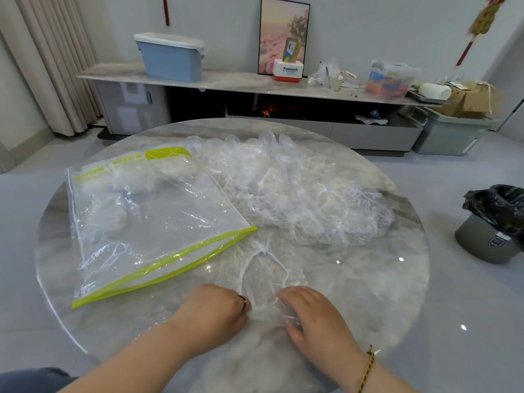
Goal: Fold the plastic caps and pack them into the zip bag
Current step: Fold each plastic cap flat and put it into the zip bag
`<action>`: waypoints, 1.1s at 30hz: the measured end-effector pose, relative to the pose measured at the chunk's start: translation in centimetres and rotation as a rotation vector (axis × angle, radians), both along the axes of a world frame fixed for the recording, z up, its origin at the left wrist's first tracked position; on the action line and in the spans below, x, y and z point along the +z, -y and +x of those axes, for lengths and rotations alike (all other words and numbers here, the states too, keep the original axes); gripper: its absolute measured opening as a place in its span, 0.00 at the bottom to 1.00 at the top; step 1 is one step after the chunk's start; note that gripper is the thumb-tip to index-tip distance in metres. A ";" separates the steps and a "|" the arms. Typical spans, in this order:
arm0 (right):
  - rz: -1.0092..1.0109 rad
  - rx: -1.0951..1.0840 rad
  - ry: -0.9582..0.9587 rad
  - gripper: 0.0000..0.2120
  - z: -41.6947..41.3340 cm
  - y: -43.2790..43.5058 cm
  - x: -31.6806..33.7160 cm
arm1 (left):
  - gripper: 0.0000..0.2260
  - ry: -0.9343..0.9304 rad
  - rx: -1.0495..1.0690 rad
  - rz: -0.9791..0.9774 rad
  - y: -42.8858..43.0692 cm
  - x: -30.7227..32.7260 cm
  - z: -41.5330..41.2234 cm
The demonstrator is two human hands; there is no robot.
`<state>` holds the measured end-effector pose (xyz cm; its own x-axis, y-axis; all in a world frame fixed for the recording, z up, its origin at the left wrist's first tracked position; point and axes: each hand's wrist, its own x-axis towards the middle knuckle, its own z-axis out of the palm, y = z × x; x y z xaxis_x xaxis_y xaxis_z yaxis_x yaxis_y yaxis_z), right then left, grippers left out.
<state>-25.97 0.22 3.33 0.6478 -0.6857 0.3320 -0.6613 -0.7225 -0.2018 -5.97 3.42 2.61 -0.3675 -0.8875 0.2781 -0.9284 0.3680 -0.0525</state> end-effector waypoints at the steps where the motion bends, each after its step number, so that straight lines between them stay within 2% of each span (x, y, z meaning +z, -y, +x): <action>1: -0.008 -0.007 0.003 0.16 -0.2 0.3 0.0 | 0.15 -0.049 -0.037 -0.001 -0.2 0.0 -0.2; 5: 0.046 -0.012 0.028 0.09 -0.7 0.9 0.1 | 0.14 -0.237 -0.197 0.093 -0.4 0.7 -0.3; 7: 0.201 -0.048 0.049 0.05 -0.9 1.2 0.3 | 0.18 -0.250 -0.204 0.148 -0.3 0.7 0.1; 8: 0.276 -0.075 0.055 0.06 -1.1 1.5 0.3 | 0.20 -0.240 -0.186 0.149 -0.3 0.6 0.2; 11: 0.431 -0.082 0.120 0.20 -1.6 1.7 0.9 | 0.22 -0.214 -0.130 0.176 -0.5 0.9 0.3; 16: 0.522 -0.140 0.099 0.14 -2.3 2.3 1.8 | 0.14 -0.249 -0.082 0.134 0.0 0.5 0.6; 18: 0.532 -0.161 0.056 0.05 -2.6 2.7 2.1 | 0.10 -0.316 -0.055 0.125 0.1 0.5 0.7; 20: 0.540 -0.187 0.059 0.15 -2.8 2.7 2.3 | 0.08 -0.420 -0.009 0.150 0.2 0.6 0.7; 21: 0.547 -0.213 0.064 0.17 -3.0 2.9 2.3 | 0.10 -0.484 0.032 0.177 0.3 0.7 0.6; 23: 0.535 -0.247 0.086 0.16 -3.0 3.0 2.4 | 0.11 -0.630 0.127 0.286 -0.1 0.5 0.4; 26: 0.511 -0.280 0.062 0.16 -2.8 2.9 2.8 | 0.14 -0.766 0.245 0.299 -0.3 0.7 -0.1; 28: 0.482 -0.303 0.045 0.16 -2.6 2.8 3.0 | 0.12 -0.861 0.343 0.297 -0.3 0.9 -0.3; 33: 0.464 -0.346 0.021 0.13 -1.9 2.9 3.0 | 0.12 -0.835 0.476 0.305 -0.2 1.5 -1.0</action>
<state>-27.85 -2.70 6.37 0.3568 -0.9331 -0.0438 -0.8356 -0.2978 -0.4617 -7.00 3.62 4.10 0.2523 -0.9674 0.0215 -0.6788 -0.1611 0.7164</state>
